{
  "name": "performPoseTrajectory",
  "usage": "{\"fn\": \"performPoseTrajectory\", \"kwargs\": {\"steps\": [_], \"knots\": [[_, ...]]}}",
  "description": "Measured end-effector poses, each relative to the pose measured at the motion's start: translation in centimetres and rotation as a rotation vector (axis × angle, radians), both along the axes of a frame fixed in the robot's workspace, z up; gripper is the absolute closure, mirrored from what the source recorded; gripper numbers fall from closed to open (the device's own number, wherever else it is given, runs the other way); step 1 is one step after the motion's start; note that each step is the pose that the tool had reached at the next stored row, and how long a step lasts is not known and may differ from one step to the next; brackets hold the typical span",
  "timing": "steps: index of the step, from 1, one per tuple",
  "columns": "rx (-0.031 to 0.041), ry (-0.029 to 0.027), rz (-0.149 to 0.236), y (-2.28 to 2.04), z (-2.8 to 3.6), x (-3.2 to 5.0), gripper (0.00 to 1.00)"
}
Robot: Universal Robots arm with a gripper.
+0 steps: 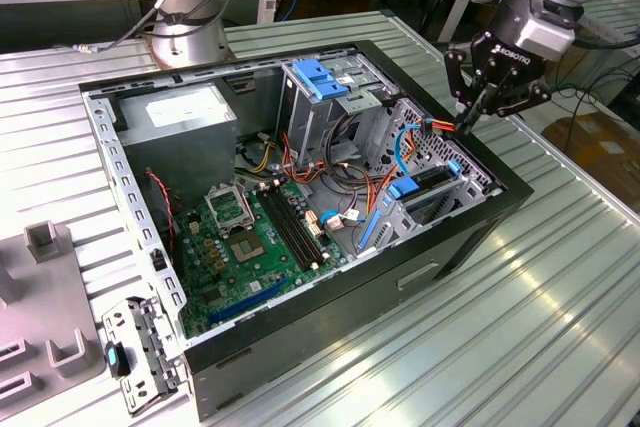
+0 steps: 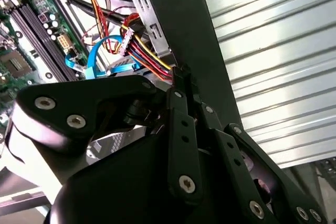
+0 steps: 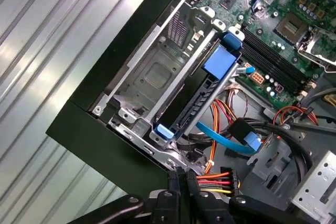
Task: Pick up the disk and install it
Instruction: 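Insert the first disk wire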
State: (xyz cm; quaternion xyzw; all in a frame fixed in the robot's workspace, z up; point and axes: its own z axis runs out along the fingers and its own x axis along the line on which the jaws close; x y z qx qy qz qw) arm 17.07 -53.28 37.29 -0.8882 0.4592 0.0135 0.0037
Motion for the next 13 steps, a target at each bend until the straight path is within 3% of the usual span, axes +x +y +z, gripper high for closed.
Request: {"fn": "performPoseTrajectory", "kwargs": {"steps": [13], "knots": [[-0.0001,0.0,-0.165,0.0,-0.21,-0.04,0.83]]}}
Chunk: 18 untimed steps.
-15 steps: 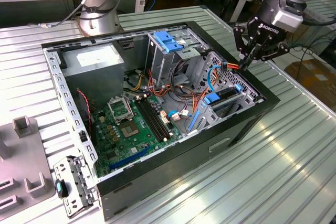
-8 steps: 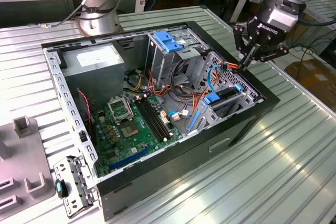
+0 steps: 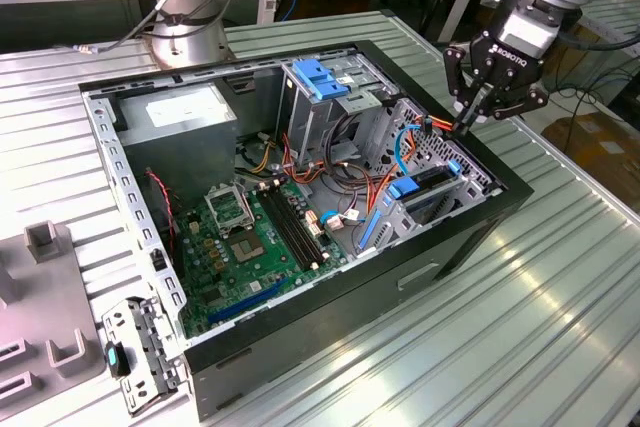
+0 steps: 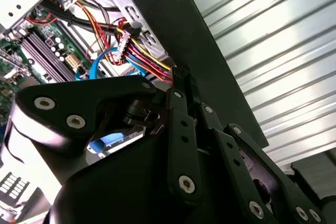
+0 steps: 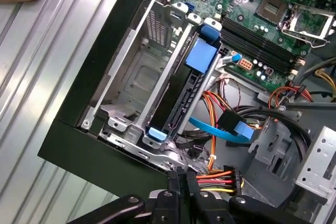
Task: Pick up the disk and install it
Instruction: 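Insert the first disk wire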
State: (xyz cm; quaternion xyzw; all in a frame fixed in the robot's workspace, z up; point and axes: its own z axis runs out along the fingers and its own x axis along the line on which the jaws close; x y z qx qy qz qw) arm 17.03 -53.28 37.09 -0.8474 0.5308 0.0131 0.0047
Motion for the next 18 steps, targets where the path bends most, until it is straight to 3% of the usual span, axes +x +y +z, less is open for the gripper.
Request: {"fn": "performPoseTrajectory", "kwargs": {"steps": [6,10,18], "knots": [[0.0001,0.0,-0.077,0.0,-0.11,-0.08,0.83],[0.0001,0.0,-0.081,0.0,-0.12,-1.34,0.83],[0.0,0.0,-0.167,0.0,-0.16,-1.7,0.83]]}}
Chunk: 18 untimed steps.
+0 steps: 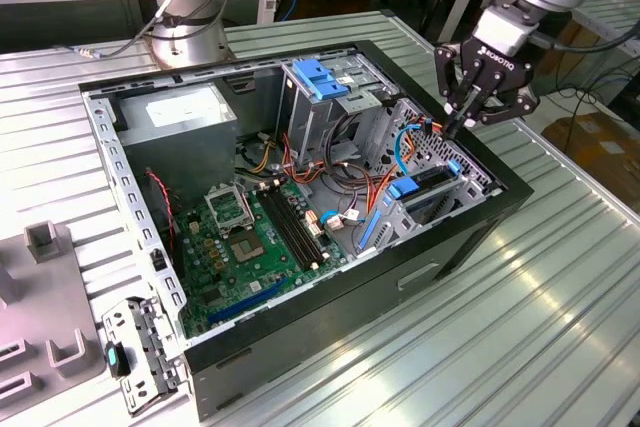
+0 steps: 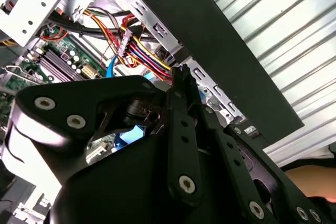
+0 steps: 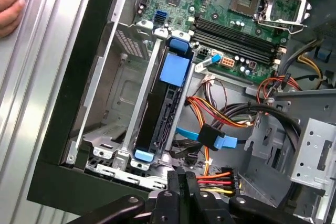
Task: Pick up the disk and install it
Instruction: 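Insert the first disk wire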
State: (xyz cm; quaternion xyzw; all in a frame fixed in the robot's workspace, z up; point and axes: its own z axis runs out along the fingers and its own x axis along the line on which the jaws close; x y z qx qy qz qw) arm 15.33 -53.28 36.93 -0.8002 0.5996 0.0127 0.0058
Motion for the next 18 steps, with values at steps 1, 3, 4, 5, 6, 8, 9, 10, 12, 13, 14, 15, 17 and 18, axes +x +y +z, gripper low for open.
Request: {"fn": "performPoseTrajectory", "kwargs": {"steps": [1,3,4,5,6,8,9,10,12,13,14,15,17,18], "knots": [[0.0,0.0,-0.012,0.0,-0.01,-0.02,0.83],[-0.0001,0.0,-0.045,0.0,-0.03,-0.05,0.83],[-0.0001,0.0,-0.066,0.0,-0.05,-0.07,0.83],[-0.0001,0.0,-0.081,0.0,-0.06,-0.08,0.83],[0.0,0.0,-0.092,0.0,-0.07,-0.09,0.83],[-0.0001,-0.0001,-0.133,0.0,-0.1,-0.12,0.83],[0.0,0.0001,-0.151,0.0,-0.11,-0.15,0.83],[-0.0001,0.0,-0.151,0.0,-0.11,-0.18,0.83],[0.0001,0.0,-0.151,0.0,-0.11,-0.23,0.83],[0.0003,0.0,-0.152,0.0,-0.12,-0.3,0.83],[0.0006,0.0,-0.168,0.0,-0.13,-0.37,0.83],[0.0007,0.0,-0.186,0.0,-0.16,-0.39,0.83],[0.0007,0.0,-0.194,0.0,-0.24,-0.47,0.83],[0.0003,0.0,-0.201,0.0,-0.34,-0.53,0.83]]}}
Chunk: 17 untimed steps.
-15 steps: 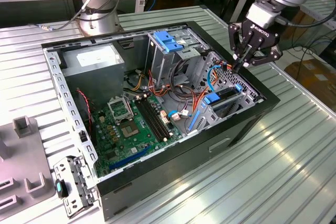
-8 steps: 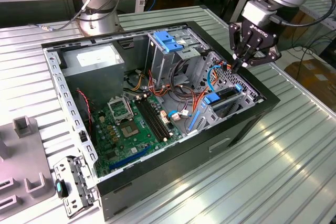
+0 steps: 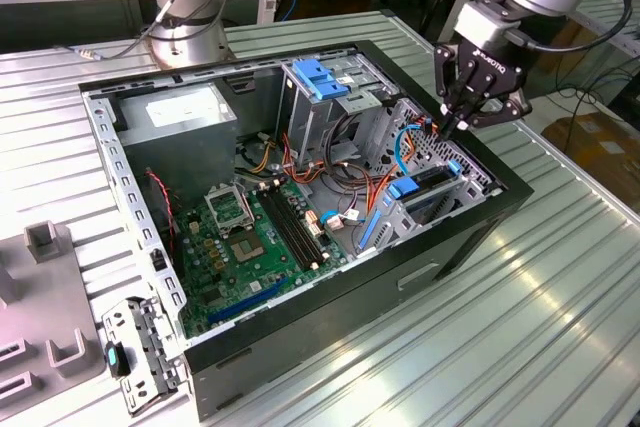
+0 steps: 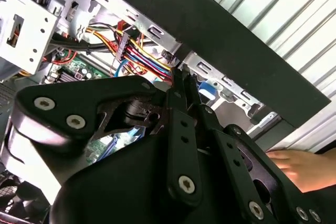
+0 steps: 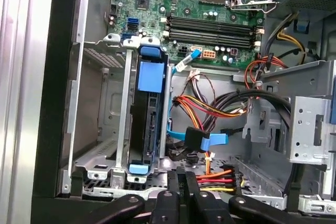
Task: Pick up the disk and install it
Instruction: 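Insert the first disk wire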
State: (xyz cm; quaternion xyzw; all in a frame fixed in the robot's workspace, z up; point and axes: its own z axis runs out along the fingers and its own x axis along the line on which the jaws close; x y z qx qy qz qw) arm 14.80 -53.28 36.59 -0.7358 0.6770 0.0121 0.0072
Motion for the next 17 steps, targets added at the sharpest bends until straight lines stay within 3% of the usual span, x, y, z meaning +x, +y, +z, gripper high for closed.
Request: {"fn": "performPoseTrajectory", "kwargs": {"steps": [7,10,13,17], "knots": [[0.0003,0.0,-0.013,-0.09,-0.24,-1.55,0.83],[0.0002,-0.0001,-0.013,-0.64,-0.33,-1.82,0.83],[0.0003,0.0,-0.013,-1.45,-0.53,-1.84,0.83],[0.0004,0.0,-0.013,-1.49,-0.62,-2.0,0.83]]}}
